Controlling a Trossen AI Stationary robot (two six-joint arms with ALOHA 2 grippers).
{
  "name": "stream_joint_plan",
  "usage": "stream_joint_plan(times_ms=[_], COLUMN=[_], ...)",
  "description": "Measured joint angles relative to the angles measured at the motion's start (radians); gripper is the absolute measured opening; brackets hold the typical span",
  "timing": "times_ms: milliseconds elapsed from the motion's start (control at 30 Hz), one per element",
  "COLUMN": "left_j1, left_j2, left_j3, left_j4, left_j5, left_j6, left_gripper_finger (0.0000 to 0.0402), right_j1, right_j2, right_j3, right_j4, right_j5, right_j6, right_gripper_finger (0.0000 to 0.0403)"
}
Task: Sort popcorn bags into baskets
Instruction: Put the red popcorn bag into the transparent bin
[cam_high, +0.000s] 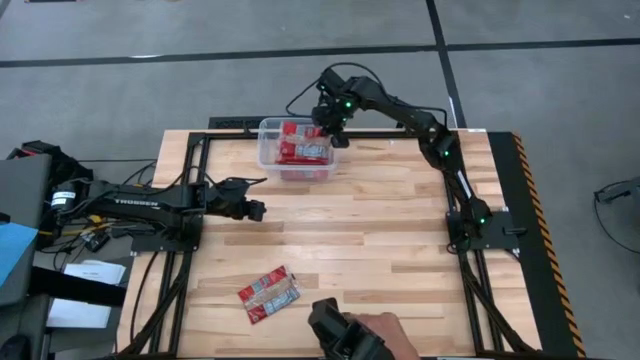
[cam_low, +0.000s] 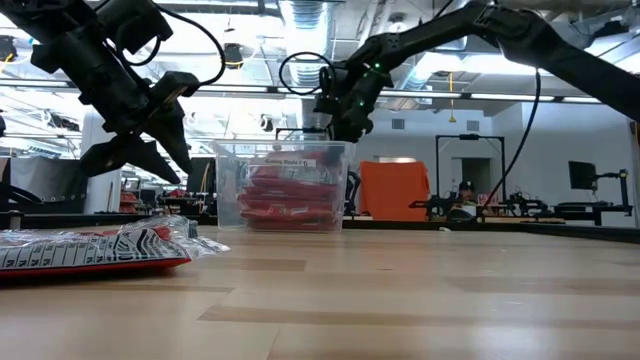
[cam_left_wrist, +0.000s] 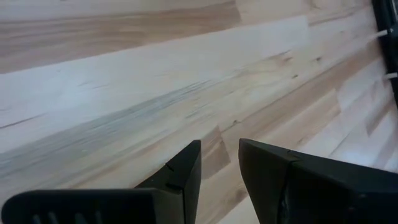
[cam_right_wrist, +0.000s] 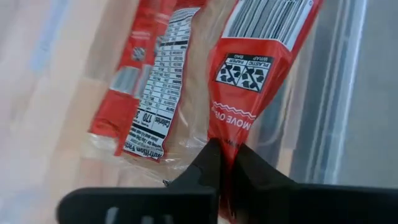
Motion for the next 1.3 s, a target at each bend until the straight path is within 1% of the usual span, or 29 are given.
stream_joint_plan(times_ms=[67, 167, 233, 433, 500, 567, 633, 767, 833, 867, 900, 967, 1000, 1033, 1067, 1100, 1133, 1200, 1300], left_j1=[0.000, 0.000, 0.000, 0.000, 0.000, 0.000, 0.000, 0.000, 0.000, 0.000, -0.002, -0.017, -0.038, -0.069, -0.111, -0.159, -0.216, -0.337, -0.519], left_j2=[0.000, 0.000, 0.000, 0.000, 0.000, 0.000, 0.000, 0.000, 0.000, 0.000, 0.000, 0.000, 0.000, 0.000, 0.000, 0.000, 0.000, 0.000, 0.000], left_j3=[0.000, 0.000, 0.000, 0.001, 0.001, 0.001, 0.001, 0.001, 0.001, 0.001, 0.001, 0.001, 0.001, 0.001, 0.001, 0.001, 0.001, 0.001, 0.001], left_j4=[0.000, 0.000, 0.000, 0.000, -0.002, -0.005, -0.006, -0.008, -0.010, -0.013, -0.018, -0.034, -0.045, -0.053, -0.055, -0.052, -0.047, -0.038, -0.025], left_j5=[-0.011, -0.029, -0.040, -0.057, -0.066, -0.071, -0.072, -0.058, -0.017, 0.025, 0.085, 0.241, 0.313, 0.361, 0.387, 0.389, 0.373, 0.302, 0.142], left_j6=[0.000, -0.003, -0.003, -0.003, -0.003, -0.003, -0.003, 0.001, 0.020, 0.032, 0.045, 0.072, 0.083, 0.087, 0.081, 0.069, 0.050, 0.001, -0.101], left_gripper_finger=[0.0096, 0.0096, 0.0096, 0.0096, 0.0096, 0.0096, 0.0096, 0.0096, 0.0096, 0.0096, 0.0096, 0.0096, 0.0096, 0.0096, 0.0096, 0.0096, 0.0095, 0.0088, 0.0067], right_j1=[0.000, 0.000, 0.000, 0.009, 0.017, 0.026, 0.031, 0.042, 0.053, 0.060, 0.065, 0.079, 0.086, 0.091, 0.095, 0.105, 0.110, 0.119, 0.138], right_j2=[0.001, 0.001, 0.001, 0.001, 0.001, -0.003, -0.013, -0.034, -0.071, -0.096, -0.126, -0.180, -0.204, -0.227, -0.247, -0.267, -0.289, -0.326, -0.357], right_j3=[0.000, 0.000, 0.000, 0.000, -0.001, -0.001, 0.001, 0.047, 0.057, 0.056, 0.056, 0.056, 0.056, 0.056, 0.055, 0.055, 0.055, 0.055, 0.054], right_j4=[0.024, 0.060, 0.076, 0.080, 0.099, 0.132, 0.138, 0.083, 0.052, 0.055, 0.036, -0.019, -0.032, -0.058, -0.085, -0.097, -0.112, -0.176, -0.241], right_j5=[0.008, 0.053, 0.073, 0.077, 0.111, 0.157, 0.181, 0.167, 0.122, 0.101, 0.063, 0.019, 0.008, 0.000, -0.006, -0.006, -0.006, -0.011, -0.025], right_j6=[-0.006, -0.006, -0.006, 0.012, 0.043, 0.070, 0.085, 0.122, 0.171, 0.196, 0.216, 0.242, 0.253, 0.267, 0.282, 0.299, 0.313, 0.326, 0.346], right_gripper_finger=[0.0049, 0.0085, 0.0112, 0.0203, 0.0226, 0.0242, 0.0248, 0.0245, 0.0241, 0.0240, 0.0240, 0.0240, 0.0240, 0.0240, 0.0240, 0.0240, 0.0240, 0.0240, 0.0240])
